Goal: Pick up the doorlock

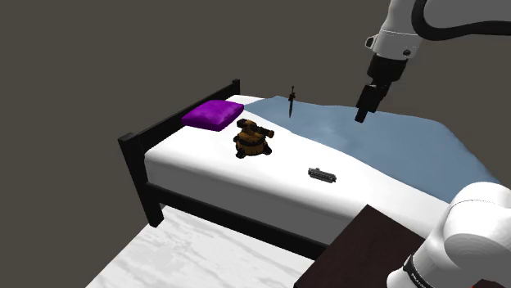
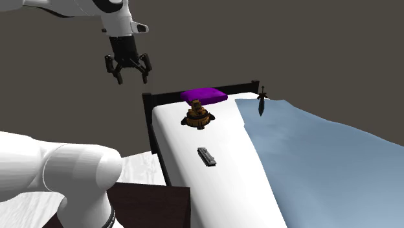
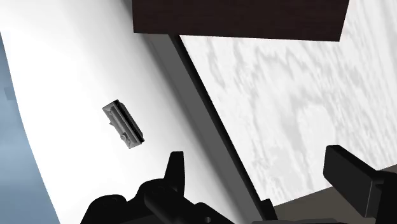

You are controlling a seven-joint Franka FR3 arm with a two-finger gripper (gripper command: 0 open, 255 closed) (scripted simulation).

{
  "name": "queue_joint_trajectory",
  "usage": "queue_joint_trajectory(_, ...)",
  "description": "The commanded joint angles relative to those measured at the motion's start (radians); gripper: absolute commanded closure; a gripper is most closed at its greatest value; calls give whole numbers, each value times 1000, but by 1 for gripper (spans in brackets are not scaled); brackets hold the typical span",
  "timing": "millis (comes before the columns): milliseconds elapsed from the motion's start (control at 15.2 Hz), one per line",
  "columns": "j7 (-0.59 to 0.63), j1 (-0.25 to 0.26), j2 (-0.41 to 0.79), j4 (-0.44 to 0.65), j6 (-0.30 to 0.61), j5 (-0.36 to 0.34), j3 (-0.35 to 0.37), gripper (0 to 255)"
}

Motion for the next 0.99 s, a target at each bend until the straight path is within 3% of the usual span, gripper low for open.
queue_joint_trajectory(0,0,0,0,0,0,0,0,0)
queue_joint_trajectory(462,-96,-14,60,-163,238,-73,-83,0)
queue_joint_trajectory(924,-189,-29,208,-256,501,-139,-177,0)
